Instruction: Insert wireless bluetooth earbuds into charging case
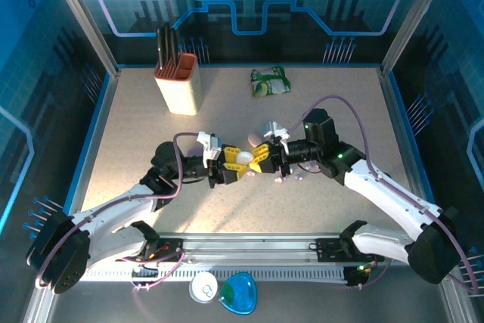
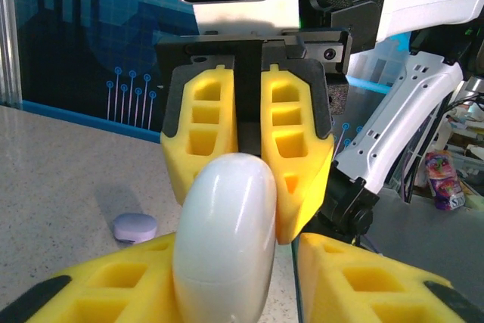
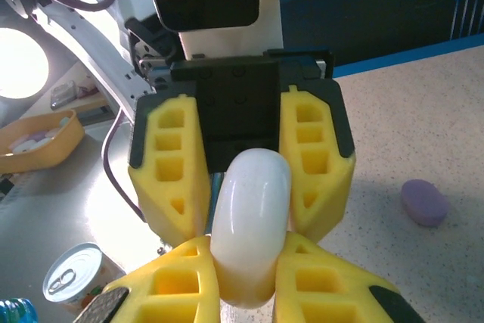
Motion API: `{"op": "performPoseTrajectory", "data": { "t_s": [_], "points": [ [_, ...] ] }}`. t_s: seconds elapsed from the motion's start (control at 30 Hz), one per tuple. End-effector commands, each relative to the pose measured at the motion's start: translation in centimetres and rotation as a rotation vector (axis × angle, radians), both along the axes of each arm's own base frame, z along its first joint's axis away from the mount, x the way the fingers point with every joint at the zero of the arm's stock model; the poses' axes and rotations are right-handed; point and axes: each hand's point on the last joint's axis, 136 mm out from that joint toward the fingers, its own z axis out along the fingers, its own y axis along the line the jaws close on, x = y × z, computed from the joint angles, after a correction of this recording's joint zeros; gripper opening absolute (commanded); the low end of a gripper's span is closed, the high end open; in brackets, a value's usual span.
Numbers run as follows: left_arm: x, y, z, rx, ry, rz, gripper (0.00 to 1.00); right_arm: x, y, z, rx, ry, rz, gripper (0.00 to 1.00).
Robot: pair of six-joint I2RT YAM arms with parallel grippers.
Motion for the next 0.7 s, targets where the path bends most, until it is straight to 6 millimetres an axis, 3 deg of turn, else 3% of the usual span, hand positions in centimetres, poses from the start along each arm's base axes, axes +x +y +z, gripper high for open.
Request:
{"op": "performPoseTrajectory", "data": {
  "t_s": [0.0, 0.07, 0.23, 0.37, 0.5, 0.6, 0.67],
  "points": [
    [-0.8, -0.5, 1.8, -0.031, -0.042, -0.057, 0.36, -0.4, 0.3, 1.4, 0.018, -0.034, 0.033, 0.13],
    [-0.8, -0.5, 1.6, -0.027, -0.037, -0.061, 0.31, -0.3, 0.4, 1.4, 0.019, -0.037, 0.029, 0.13],
    [-0.9, -0.6, 1.3, -0.020, -0.032, -0.064, 0.28, -0.2, 0.3, 1.5, 0.024, -0.037, 0.024, 0.12],
    [-0.7, -0.6, 1.1, -0.016, -0.032, -0.058, 0.13, -0.2, 0.4, 1.4, 0.021, -0.036, 0.019, 0.14],
    [-0.6, -0.5, 0.9, -0.014, -0.037, -0.047, 0.04, 0.3, 0.3, 1.8, 0.036, -0.052, -0.008, 0.29],
    [-0.5, -0.5, 0.7, -0.015, -0.046, -0.037, 0.02, 1.2, 0.2, 2.7, 0.065, -0.071, -0.049, 0.53],
    [-0.5, -0.4, 0.7, -0.014, -0.056, -0.035, 0.01, 2.0, -0.1, 1.9, 0.064, -0.057, -0.091, 0.65]
  ]
}}
